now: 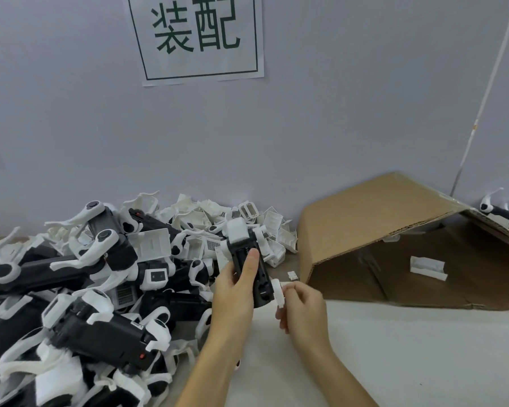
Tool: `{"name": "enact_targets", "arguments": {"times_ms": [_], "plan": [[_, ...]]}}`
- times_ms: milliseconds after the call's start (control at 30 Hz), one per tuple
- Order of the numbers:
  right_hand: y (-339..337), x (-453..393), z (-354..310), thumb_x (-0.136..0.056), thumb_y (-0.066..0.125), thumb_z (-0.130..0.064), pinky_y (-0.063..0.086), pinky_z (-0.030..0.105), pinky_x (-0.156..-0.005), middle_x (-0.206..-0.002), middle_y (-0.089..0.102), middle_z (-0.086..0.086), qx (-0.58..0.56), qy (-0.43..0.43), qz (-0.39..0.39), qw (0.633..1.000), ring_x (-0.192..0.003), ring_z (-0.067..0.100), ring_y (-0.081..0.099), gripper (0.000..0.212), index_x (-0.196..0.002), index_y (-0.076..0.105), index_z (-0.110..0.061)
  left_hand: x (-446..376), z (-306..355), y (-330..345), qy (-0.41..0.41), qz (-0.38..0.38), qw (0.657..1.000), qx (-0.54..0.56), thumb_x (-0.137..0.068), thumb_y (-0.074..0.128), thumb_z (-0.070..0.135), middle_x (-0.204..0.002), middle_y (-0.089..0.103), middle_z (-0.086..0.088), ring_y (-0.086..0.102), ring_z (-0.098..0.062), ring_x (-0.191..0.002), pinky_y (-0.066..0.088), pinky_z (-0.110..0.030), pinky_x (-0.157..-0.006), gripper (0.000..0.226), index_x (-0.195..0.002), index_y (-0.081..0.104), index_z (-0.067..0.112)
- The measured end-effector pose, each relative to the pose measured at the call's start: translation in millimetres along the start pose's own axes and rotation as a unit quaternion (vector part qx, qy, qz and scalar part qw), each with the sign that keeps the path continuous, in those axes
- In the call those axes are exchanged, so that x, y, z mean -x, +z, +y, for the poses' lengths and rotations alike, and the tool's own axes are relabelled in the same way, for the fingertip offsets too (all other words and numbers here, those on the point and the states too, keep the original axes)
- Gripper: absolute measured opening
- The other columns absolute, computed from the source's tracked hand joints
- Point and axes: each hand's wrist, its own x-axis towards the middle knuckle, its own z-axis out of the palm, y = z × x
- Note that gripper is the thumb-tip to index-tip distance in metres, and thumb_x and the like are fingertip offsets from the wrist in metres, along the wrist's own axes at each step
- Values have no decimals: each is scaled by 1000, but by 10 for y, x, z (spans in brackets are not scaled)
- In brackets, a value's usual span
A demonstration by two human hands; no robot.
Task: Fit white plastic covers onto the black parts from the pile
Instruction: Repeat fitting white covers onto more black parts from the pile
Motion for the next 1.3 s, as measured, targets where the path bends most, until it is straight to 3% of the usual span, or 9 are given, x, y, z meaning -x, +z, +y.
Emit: {"name": "enact_targets", "arguments": {"times_ms": [133, 233, 267, 400, 500, 600, 833, 1100, 1300], "plan": [[50, 37, 66, -97, 46, -1, 41, 21, -53, -66, 64, 1, 76, -51, 40, 995, -55, 4, 54, 32, -81, 71, -15, -46, 9, 0, -78, 0, 997, 13, -103, 48, 34, -88, 75, -9, 65, -8, -58, 45, -18, -45, 33, -103, 69, 9], [32, 97, -3, -97, 44, -9, 45, 21, -66, -78, 69, -7, 47, -129, 74, 988, -75, 3, 61, 31, -90, 72, -21, -49, -8, -41, -47, -11, 999, -15, -104, 48, 32, -52, 63, 12, 56, 2, -44, 46, -35, -47, 31, -106, 67, 7], [28, 127, -25, -96, 43, -16, 47, 21, -69, -84, 71, -10, 51, -174, 74, 981, -82, 4, 64, 30, -96, 73, -20, -49, -15, -55, -32, -13, 999, -21, -104, 48, 34, -51, 63, 13, 57, 2, -45, 45, -30, -46, 32, -106, 67, 9], [78, 270, -33, -93, 39, -38, 48, 22, -84, -103, 66, -16, 155, -300, 34, 941, -101, 2, 60, 50, -130, 62, -13, -16, -18, -44, -14, -32, 999, -2, -103, 49, 36, -92, 76, 21, 69, 9, -84, 48, -6, -64, 19, -103, 68, 31], [138, 307, -32, -90, 45, -57, 33, 14, -106, -136, 46, -26, 202, -282, 10, 938, -128, -13, 39, 75, -153, 34, -18, 23, 16, -37, 13, -54, 998, -5, -102, 52, 33, -87, 70, 36, 61, 23, -85, 44, 2, -63, 13, -100, 64, 37], [156, 288, -42, -84, 54, -60, 32, 16, -111, -145, 37, -28, 207, -251, 8, 946, -135, -13, 33, 84, -156, 26, -25, 19, 7, -42, 31, -78, 996, -16, -100, 57, 26, -100, 76, 15, 69, 5, -98, 48, -4, -72, 17, -110, 70, 26], [164, 213, -51, -74, 67, -35, 54, 28, -91, -119, 67, -13, 88, -216, 8, 972, -110, 8, 63, 64, -136, 55, -29, 44, -26, 2, 67, -100, 991, -53, -91, 69, 7, -94, 78, 1, 74, -11, -90, 54, -15, -71, 26, -103, 75, 29], [123, 177, -48, -69, 71, -39, 46, 10, -65, -86, 70, -19, 89, -229, 44, 968, -83, 5, 67, 29, -98, 67, -36, 54, -16, -16, 67, -122, 990, -34, -92, 68, 4, -95, 79, 0, 74, -12, -92, 53, -12, -73, 25, -106, 75, 23], [106, 163, -74, -69, 72, -40, 44, 6, -64, -87, 69, -21, 95, -238, 18, 966, -81, 4, 67, 29, -97, 65, -44, 48, -18, -19, 66, -107, 992, -32, -91, 67, 2, -93, 79, -1, 75, -12, -92, 53, -13, -73, 23, -105, 75, 19]]}}
